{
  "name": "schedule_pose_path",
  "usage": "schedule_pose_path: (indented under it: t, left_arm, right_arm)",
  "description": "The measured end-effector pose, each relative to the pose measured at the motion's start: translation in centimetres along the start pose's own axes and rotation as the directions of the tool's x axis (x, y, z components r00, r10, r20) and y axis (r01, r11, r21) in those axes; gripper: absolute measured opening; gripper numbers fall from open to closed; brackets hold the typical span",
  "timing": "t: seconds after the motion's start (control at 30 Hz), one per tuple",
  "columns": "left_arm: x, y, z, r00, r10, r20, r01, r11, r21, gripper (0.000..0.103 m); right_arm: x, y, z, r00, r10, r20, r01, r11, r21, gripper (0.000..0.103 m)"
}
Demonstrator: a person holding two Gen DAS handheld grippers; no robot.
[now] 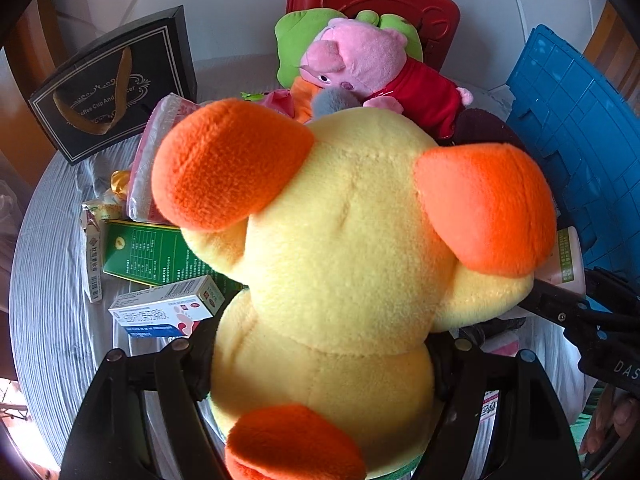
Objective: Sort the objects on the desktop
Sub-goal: 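Grasp the white pill bottle with the right tool while the left tool holds the duck, then lift and carry the duck and pill bottle with both tools over the blue crate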
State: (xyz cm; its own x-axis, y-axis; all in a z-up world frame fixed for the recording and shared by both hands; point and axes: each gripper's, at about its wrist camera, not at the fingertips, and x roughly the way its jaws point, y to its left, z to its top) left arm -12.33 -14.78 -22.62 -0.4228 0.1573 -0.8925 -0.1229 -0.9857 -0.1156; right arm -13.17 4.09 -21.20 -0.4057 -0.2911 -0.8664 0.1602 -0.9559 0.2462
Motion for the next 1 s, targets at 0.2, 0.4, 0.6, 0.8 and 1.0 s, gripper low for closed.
schedule_pose_path:
  t: [0.2, 0.4, 0.6, 0.8, 1.0]
  left_arm:
    - [-2.5, -1.2, 0.6, 0.999, 0.012, 0.036, -0.012, 1.0, 0.003, 0.076]
    - [-5.3, -3.0, 0.7, 0.997, 0.012, 0.078, -0.013, 1.0, 0.02, 0.076]
    - [-7.6, -5.0, 1.1, 0.993, 0.009, 0.115, -0.013, 0.999, 0.032, 0.076]
    - [-9.8, -7.1, 1.7, 0.989, 0.007, 0.148, -0.013, 0.999, 0.038, 0.076]
    - [-11.7, -9.6, 2.6, 0.983, 0.005, 0.184, -0.014, 0.999, 0.049, 0.076]
  right_arm:
    - [-2.1, 0.4, -0.4, 1.0, -0.015, 0.013, 0.015, 1.0, -0.023, 0.053]
    - [-4.9, 0.3, -0.6, 0.999, -0.022, 0.033, 0.024, 0.999, -0.036, 0.053]
    - [-7.8, -0.3, -0.9, 0.998, -0.031, 0.051, 0.034, 0.998, -0.047, 0.053]
    - [-10.8, -0.6, -1.2, 0.997, -0.031, 0.075, 0.036, 0.997, -0.071, 0.053]
    - [-14.0, -1.0, -0.9, 0.994, -0.025, 0.11, 0.035, 0.995, -0.094, 0.053]
